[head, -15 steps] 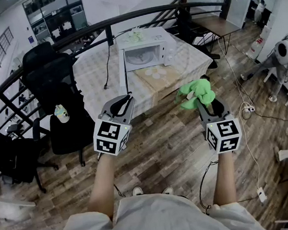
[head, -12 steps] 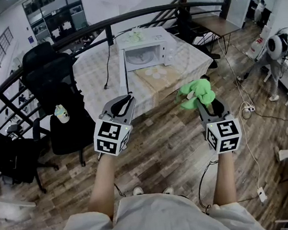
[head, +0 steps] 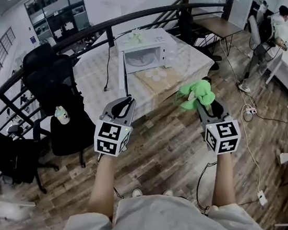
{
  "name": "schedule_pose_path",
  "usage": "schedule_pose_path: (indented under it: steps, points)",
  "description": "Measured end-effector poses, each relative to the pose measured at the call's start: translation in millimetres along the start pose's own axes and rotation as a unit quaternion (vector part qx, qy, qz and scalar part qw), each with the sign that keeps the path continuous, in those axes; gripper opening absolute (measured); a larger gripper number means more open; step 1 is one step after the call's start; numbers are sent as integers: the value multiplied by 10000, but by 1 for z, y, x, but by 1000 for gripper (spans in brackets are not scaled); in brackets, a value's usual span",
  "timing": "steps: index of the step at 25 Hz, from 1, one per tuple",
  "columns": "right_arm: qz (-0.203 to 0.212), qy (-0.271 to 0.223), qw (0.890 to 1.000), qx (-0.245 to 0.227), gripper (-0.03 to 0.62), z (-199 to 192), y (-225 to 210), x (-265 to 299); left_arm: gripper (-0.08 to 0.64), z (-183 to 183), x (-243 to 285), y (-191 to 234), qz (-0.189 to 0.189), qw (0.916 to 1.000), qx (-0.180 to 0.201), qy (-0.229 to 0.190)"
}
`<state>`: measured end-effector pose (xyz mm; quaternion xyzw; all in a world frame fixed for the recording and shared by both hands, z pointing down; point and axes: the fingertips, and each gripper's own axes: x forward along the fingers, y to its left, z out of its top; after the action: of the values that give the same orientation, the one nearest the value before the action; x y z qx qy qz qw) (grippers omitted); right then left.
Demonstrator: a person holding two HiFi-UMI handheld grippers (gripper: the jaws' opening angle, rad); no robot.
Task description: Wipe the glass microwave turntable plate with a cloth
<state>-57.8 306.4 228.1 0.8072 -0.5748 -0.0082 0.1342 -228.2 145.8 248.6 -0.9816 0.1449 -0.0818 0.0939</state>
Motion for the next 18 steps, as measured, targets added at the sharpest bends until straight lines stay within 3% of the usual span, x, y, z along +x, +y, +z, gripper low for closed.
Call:
schedule_pose_path:
  steps: [10,18]
  points:
    - [354,-67,9993,35,169,-21,-62,8,46,2,43,-31,362,9991,-206,84]
    - [465,-61,9989,70,170,-40,-102,29,46,5,85,-44,451,9987,-166,139]
